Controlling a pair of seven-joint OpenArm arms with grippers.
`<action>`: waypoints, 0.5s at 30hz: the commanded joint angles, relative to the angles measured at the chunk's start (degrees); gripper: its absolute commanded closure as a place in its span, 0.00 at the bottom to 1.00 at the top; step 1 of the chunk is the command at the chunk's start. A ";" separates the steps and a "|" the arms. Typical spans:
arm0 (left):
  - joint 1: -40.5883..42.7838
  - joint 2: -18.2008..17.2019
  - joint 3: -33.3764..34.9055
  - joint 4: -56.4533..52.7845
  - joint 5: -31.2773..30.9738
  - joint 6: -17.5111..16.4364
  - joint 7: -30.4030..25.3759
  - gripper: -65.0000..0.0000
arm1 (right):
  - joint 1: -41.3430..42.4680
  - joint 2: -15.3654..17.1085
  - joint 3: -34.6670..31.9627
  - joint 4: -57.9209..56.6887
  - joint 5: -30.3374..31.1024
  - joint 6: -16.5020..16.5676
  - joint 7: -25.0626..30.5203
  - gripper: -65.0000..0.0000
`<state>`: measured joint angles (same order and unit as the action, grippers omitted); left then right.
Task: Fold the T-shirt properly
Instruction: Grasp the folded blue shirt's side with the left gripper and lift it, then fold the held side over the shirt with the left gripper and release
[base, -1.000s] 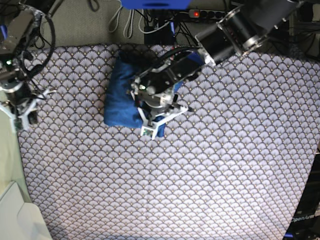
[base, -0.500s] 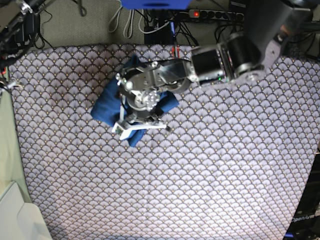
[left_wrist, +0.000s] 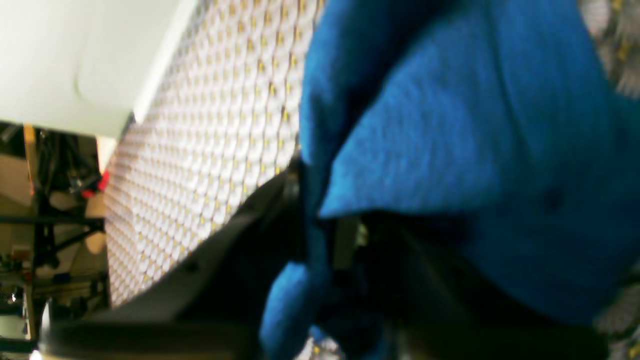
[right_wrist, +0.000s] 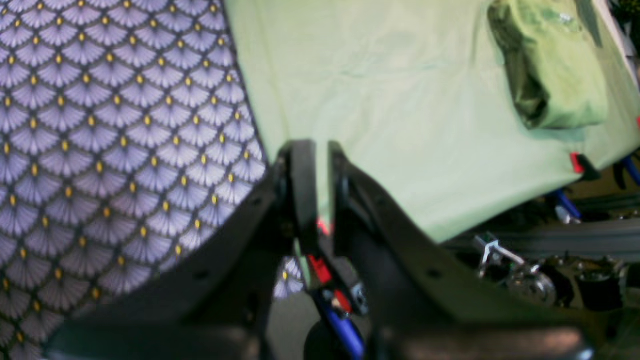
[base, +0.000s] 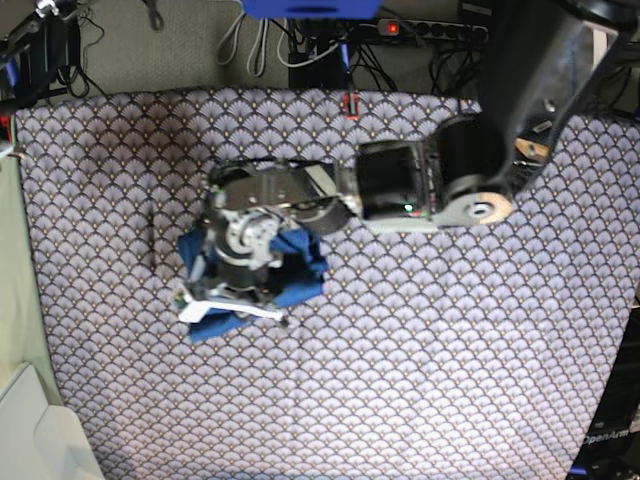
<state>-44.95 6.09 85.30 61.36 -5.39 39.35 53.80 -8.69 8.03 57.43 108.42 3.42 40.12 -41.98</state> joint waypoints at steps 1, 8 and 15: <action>-1.69 0.99 -0.30 -0.84 1.21 0.65 -0.48 1.00 | -0.15 0.98 0.29 1.07 0.32 -0.12 1.32 0.96; -0.99 1.96 -0.30 -6.99 1.39 0.65 -5.49 1.00 | -0.94 0.89 0.29 1.07 0.49 -0.12 1.32 0.96; -0.55 2.04 -0.30 -12.00 1.83 0.65 -9.98 1.00 | -0.94 0.80 0.20 0.81 0.58 -0.12 1.32 0.96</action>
<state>-43.55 7.33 85.38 48.75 -5.15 39.00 44.95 -9.74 7.88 57.47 108.38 3.44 40.23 -42.00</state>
